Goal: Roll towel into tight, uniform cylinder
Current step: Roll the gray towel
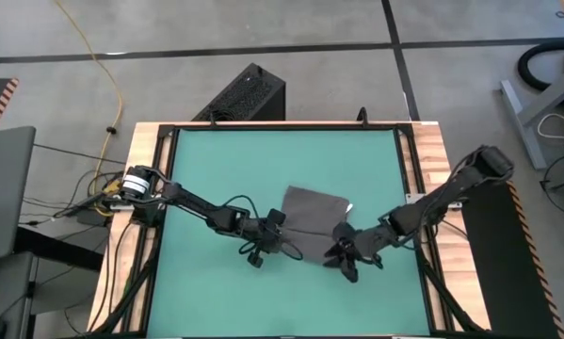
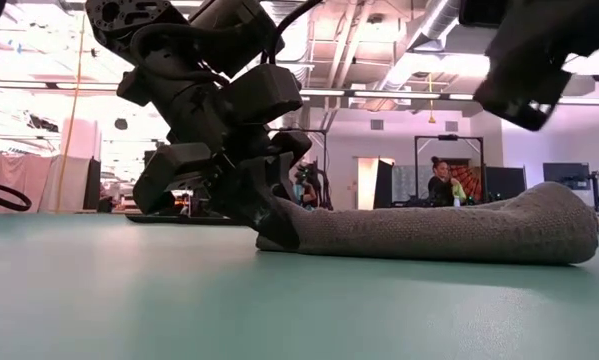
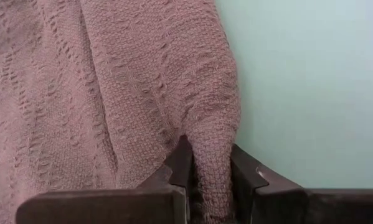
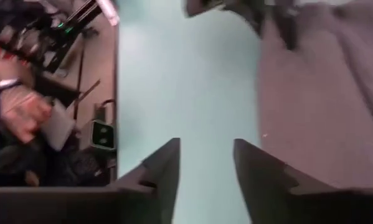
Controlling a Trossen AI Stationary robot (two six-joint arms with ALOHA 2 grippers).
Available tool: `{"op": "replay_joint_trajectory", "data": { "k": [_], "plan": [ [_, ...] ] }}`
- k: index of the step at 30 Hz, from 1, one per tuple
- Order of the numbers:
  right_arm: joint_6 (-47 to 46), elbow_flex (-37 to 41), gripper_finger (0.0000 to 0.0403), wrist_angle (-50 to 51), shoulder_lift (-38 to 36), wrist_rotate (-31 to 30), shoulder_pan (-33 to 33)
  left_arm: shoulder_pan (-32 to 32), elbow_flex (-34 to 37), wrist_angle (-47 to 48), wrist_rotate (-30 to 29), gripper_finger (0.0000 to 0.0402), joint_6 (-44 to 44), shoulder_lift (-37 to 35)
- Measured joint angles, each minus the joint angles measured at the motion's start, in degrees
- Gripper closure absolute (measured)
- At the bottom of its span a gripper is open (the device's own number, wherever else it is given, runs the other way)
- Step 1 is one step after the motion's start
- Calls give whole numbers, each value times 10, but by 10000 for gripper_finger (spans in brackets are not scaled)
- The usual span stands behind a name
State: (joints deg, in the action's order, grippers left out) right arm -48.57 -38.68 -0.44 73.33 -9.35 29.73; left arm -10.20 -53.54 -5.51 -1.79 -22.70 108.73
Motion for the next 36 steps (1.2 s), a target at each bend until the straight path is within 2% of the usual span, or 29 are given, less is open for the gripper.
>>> {"op": "replay_joint_trajectory", "data": {
  "k": [3, 6, 11, 20, 23, 28, 33, 36],
  "plan": [
    [35, -34, 181, 43, 19, 16, -3, 0, 0, 2, 0, 363, 0, 0],
    [68, -105, 162, 166, 51, 20, -6, 0, 0, 3, 0, 364, -2, 0],
    [81, -270, 171, 414, 145, 19, -17, 0, 0, 4, 0, 362, -3, 0],
    [56, -436, 176, 573, 334, 51, -7, 0, 0, 4, 0, 363, -1, 0],
    [48, -466, 175, 636, 372, 51, 1, 0, 0, 4, 0, 363, -4, 0],
    [36, -480, 175, 675, 393, 42, 8, 0, 0, 4, 0, 363, -4, 0],
    [30, -477, 175, 681, 394, -36, 12, 0, 0, 4, 0, 363, -4, 0],
    [34, -445, 175, 642, 394, -41, 12, 0, 0, 4, 1, 363, -2, 0]
  ]
}}
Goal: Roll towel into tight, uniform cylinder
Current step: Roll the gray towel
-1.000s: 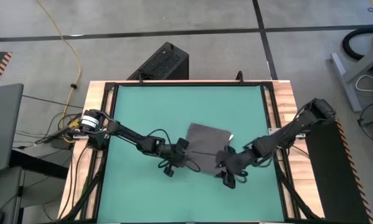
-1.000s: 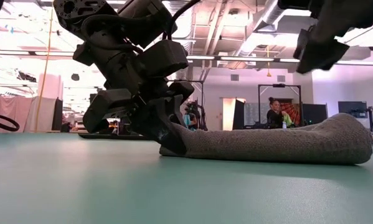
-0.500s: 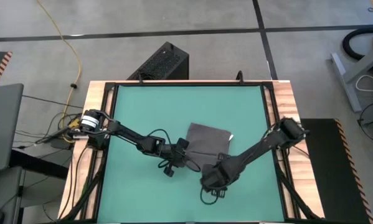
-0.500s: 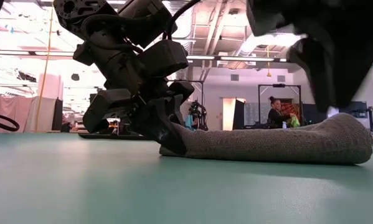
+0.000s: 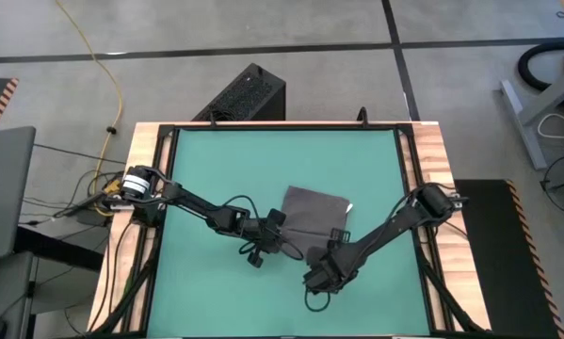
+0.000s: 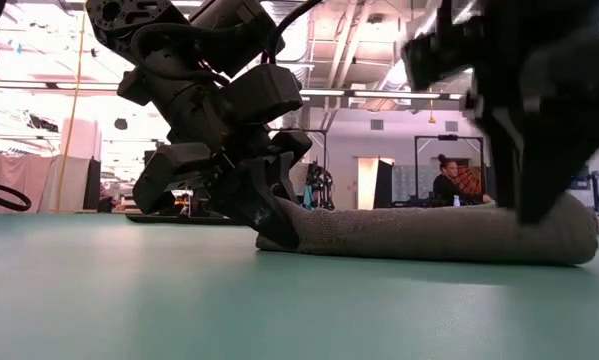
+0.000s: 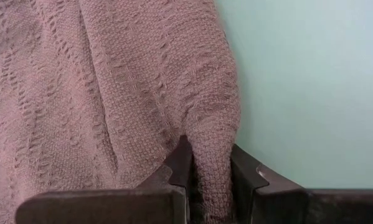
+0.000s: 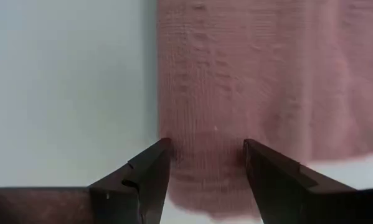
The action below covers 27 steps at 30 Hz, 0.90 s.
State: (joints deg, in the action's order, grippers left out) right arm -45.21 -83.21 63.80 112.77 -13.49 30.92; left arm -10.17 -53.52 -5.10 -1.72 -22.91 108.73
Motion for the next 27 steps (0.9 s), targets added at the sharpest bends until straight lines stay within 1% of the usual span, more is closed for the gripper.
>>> {"op": "replay_joint_trajectory", "data": {
  "k": [4, 7, 12, 15, 16, 18, 21, 24, 26, 27],
  "plan": [
    [-13, 54, 175, -72, 1, 11, 3, 0, 0, 0, 0, 363, 0, 0],
    [-26, 89, 175, -101, -3, -6, 11, 0, 0, 0, 4, 363, 0, 0],
    [-23, 143, 180, -142, -5, -38, 17, 3, -1, 3, 48, 363, 1, 0],
    [-10, 162, 197, -172, -6, -24, 15, 6, -1, 12, 70, 364, 12, 0],
    [-3, 166, 208, -183, -7, -11, 12, 10, -2, 16, 87, 364, 18, 0],
    [2, 170, 239, -199, -11, 19, 6, 23, -2, 19, 141, 368, 30, 0],
    [2, 172, 304, -221, -24, 54, -3, 47, -1, 30, 255, 370, 54, 1],
    [4, 175, 370, -275, -52, 108, -5, 69, 0, 56, 388, 370, 82, 3],
    [5, 176, 373, -325, -74, 134, -7, 79, 1, 83, 455, 370, 100, 3],
    [4, 181, 373, -355, -82, 163, -11, 79, 0, 97, 470, 370, 104, 3]
  ]
}}
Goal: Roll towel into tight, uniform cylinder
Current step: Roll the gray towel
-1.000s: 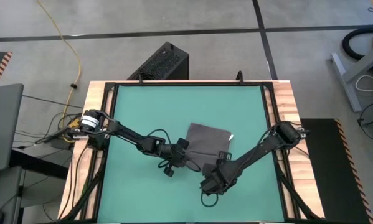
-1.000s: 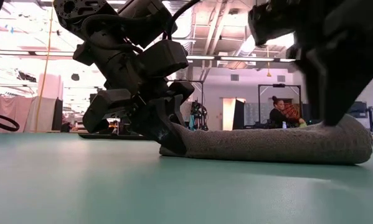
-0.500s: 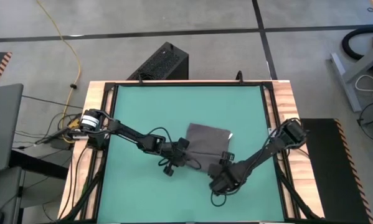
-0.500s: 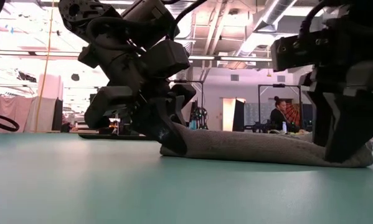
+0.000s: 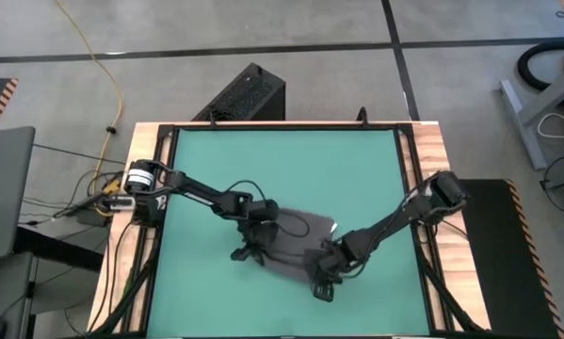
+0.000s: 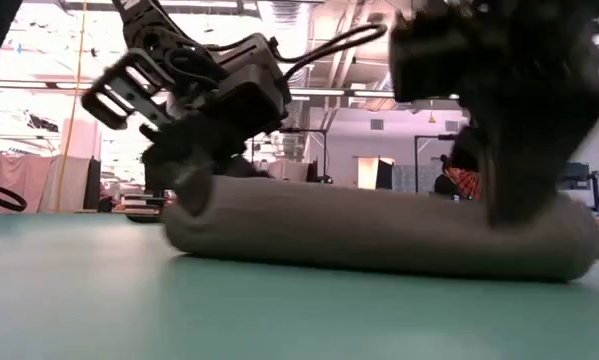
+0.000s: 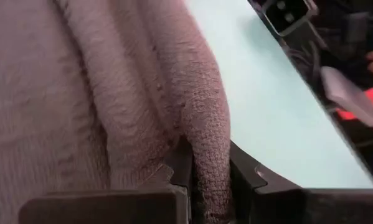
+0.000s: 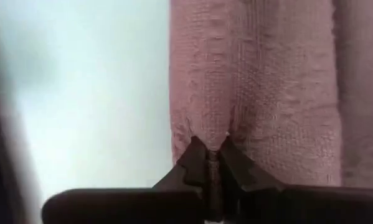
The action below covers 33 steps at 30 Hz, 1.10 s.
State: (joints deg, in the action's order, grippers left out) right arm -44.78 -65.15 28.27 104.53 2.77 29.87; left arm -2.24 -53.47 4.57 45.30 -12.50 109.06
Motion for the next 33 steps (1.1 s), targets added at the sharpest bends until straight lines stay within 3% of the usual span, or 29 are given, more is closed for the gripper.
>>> {"op": "replay_joint_trajectory", "data": {
  "k": [3, 9, 14, 19, 27, 30, 33],
  "plan": [
    [-4, 15, 373, -83, -25, 76, -17, -6, 0, 38, 10, 367, 2, -1],
    [-51, 99, 373, -200, -23, 154, -53, -31, -1, 54, 43, 368, 3, -2],
    [-118, 186, 373, -361, -21, 176, -73, -34, -1, 62, -34, 345, 43, -4],
    [-156, 213, 373, -374, -23, 172, -85, -5, 2, 114, -20, 301, -1, -40],
    [-165, 215, 373, -344, -22, 170, -96, 33, 5, 217, -111, 280, -46, -183],
    [-165, 215, 373, -344, -22, 154, -99, 18, 23, 144, -109, 280, -45, -235],
    [-169, 215, 373, -344, -22, 147, -100, -38, 79, -82, -119, 279, -6, -246]
  ]
}}
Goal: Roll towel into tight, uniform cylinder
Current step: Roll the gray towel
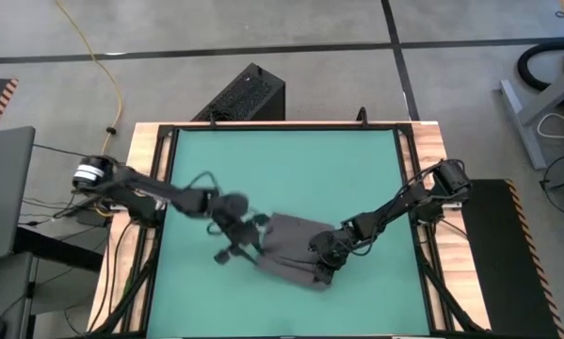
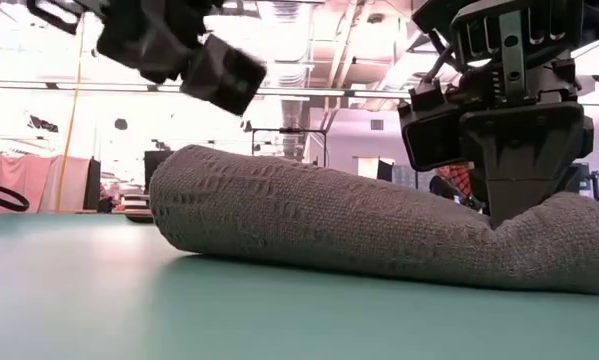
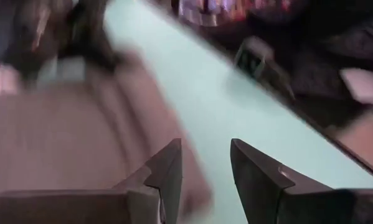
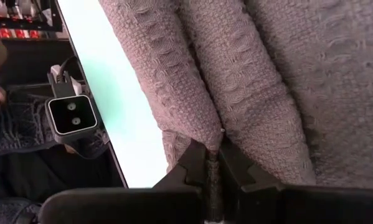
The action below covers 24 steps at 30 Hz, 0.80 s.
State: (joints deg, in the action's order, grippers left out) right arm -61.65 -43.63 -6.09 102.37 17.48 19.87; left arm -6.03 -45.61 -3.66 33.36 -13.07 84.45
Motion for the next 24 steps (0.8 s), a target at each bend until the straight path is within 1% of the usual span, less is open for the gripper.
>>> {"op": "replay_joint_trajectory", "data": {
  "k": [1, 3, 5, 6, 7, 8, 12, 16, 18, 21, 24],
  "plan": [
    [0, 0, 373, 0, 0, -3, 0, -23, 19, -77, -27, 279, 9, 11],
    [0, 0, 373, 0, 0, -8, 0, -60, 42, -201, -112, 279, 17, 49],
    [0, 0, 373, 0, 0, -13, 0, -80, 44, -270, -182, 279, 7, 83],
    [0, 0, 373, 0, 0, -14, 0, -84, 40, -300, -203, 279, 4, 100],
    [0, 0, 373, 0, 0, -15, 0, -85, 28, -316, -206, 279, 3, 120],
    [0, 0, 373, 0, 0, -15, 0, -85, 16, -322, -204, 279, 5, 138],
    [0, 0, 373, -1, 1, -16, 0, -86, -28, -292, -171, 278, 16, 204],
    [1, 0, 372, 0, 1, -20, 0, -86, -64, -285, -151, 278, 15, 240],
    [2, 0, 372, 0, 1, -21, 0, -86, -76, -264, -155, 278, 3, 246],
    [2, 0, 372, -1, 1, -22, 0, -85, -83, -238, -187, 278, -19, 246],
    [1, 1, 372, -2, 1, -23, 0, -84, -83, -231, -191, 278, -23, 246]
  ]
}}
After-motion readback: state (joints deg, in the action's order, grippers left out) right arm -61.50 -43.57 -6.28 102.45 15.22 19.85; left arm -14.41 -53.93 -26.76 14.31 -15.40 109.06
